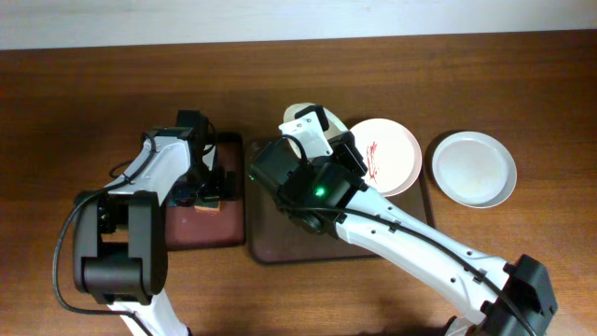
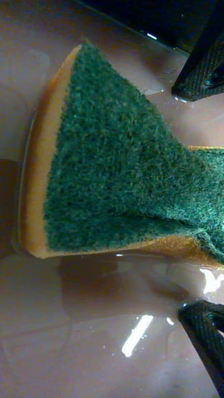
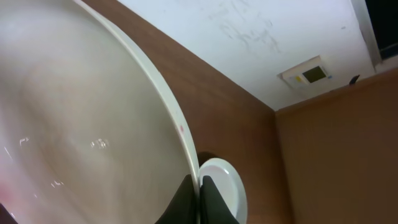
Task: Clean dirty plates on tray and stack at the side
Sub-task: 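Carry the cleaned plate right and stack it on the first plate, then grasp the last sauce-smeared plate with the right gripper and pull it forward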
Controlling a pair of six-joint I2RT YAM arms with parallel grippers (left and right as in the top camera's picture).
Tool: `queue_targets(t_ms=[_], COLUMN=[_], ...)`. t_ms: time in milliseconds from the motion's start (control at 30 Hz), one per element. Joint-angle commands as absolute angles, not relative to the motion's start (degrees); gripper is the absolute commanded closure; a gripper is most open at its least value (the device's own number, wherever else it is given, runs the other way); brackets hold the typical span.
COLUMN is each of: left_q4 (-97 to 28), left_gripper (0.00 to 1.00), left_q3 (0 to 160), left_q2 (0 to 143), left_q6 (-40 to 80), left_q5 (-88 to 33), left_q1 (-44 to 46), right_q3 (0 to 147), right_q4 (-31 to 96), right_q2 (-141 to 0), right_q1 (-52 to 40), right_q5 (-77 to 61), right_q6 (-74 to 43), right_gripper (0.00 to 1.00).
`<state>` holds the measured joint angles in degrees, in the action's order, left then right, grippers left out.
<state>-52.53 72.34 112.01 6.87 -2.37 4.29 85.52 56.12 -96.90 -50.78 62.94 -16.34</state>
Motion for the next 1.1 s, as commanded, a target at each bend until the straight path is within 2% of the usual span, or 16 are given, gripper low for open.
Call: queue_targets(t_ms=[0, 100, 233, 433, 500, 567, 667, 767, 833, 867, 933, 1067], left_q4=[-52.6, -52.6, -52.6, -52.6, -52.6, -52.6, -52.6, -52.6, -52.6, -52.6, -52.6, -52.6], left_gripper=[0.0, 0.0, 0.0, 0.0, 0.0, 0.0, 0.0, 0.0, 0.0, 0.0, 0.0, 0.0], left_q3=[73.3, 73.3, 73.2, 73.3, 73.3, 73.2, 73.3, 73.3, 73.3, 73.3, 73.3, 73.3], left_q2=[112.8, 112.8, 112.8, 112.8, 112.8, 112.8, 112.8, 112.8, 112.8, 112.8, 112.8, 112.8], left_q6=[6.8, 6.8, 6.7, 6.7, 6.7, 6.8, 6.7, 6.7, 6.8, 6.8, 6.8, 6.7], left_q5=[-2.8, -2.8, -2.8, -2.8, -2.8, -2.8, -2.8, -2.8, -2.8, -2.8, -2.8, -2.8], left_q1=[3.9, 3.9, 3.9, 3.9, 3.9, 3.9, 3.9, 3.9, 3.9, 3.9, 3.9, 3.8], right_q3=[86.6, 86.6, 86.6, 86.4, 86.2, 83.5, 78.7, 75.9, 75.7, 75.7, 75.7, 75.7], right_q4=[56.2, 56.4, 56.0, 55.8, 57.8, 58.0, 56.9, 55.0, 54.6, 54.4, 52.9, 51.6], right_q2=[-95.8, -94.7, -93.6, -93.6, -94.3, -95.0, -96.4, -96.9, -96.9, -96.9, -96.9, -96.9], right_q1=[-50.1, -43.9, -30.2, 2.8, 14.0, 21.0, 25.5, 25.9, 25.9, 25.9, 25.0, 17.5], right_q5=[58.9, 50.3, 36.3, 13.4, 10.5, 10.5, 10.5, 10.5, 9.7, 7.5, -7.2, -13.5], right_q6=[-22.8, -27.8, -29.5, -29.5, -29.4, -28.8, -28.8, -28.8, -28.8, -28.8, -19.6, -7.3], right_gripper=[0.96, 0.96, 0.96, 0.96, 0.96, 0.96, 0.96, 0.94, 0.56, 0.5, 0.43, 0.42])
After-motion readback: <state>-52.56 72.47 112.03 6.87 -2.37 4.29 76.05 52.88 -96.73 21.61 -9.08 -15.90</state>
